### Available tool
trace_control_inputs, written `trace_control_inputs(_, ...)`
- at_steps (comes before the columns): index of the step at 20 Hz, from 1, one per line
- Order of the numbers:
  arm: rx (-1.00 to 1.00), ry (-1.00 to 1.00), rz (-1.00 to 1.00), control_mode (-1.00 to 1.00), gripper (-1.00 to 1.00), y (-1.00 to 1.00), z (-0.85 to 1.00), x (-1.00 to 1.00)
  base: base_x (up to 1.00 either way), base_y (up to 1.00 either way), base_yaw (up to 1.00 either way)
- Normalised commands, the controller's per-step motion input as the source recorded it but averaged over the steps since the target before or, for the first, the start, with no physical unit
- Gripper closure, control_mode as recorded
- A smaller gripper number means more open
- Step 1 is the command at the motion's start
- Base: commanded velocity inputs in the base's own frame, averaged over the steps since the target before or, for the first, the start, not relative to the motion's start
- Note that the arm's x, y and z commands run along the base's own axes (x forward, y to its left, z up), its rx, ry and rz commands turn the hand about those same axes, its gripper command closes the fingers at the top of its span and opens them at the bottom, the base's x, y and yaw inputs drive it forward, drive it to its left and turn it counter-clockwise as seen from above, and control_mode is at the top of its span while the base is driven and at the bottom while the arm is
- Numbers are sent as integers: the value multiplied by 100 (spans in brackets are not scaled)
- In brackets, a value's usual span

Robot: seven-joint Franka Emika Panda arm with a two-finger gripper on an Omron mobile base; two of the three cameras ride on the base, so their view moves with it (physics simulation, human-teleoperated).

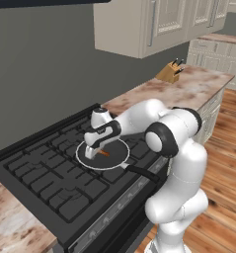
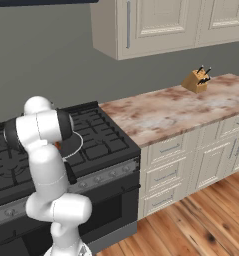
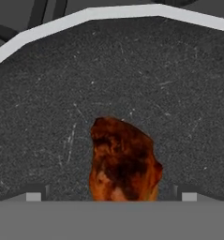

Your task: Take the chicken drumsticks from the pan and place one on each plate on the dining counter.

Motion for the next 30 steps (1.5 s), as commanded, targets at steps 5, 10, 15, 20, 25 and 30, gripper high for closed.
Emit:
trace_control_inputs(5,0,0,0,-100,-100,0,0,24,0,0,0)
trace_control_inputs(10,0,0,0,-100,-100,0,-3,20,0,0,0)
trace_control_inputs(15,0,0,0,-100,-100,13,-24,-19,0,0,0)
trace_control_inputs(20,0,0,0,-100,100,7,-22,-34,0,0,0)
trace_control_inputs(25,3,6,0,-100,100,-3,8,-28,0,0,0)
trace_control_inputs(30,19,5,1,-100,100,-8,55,-64,0,0,0)
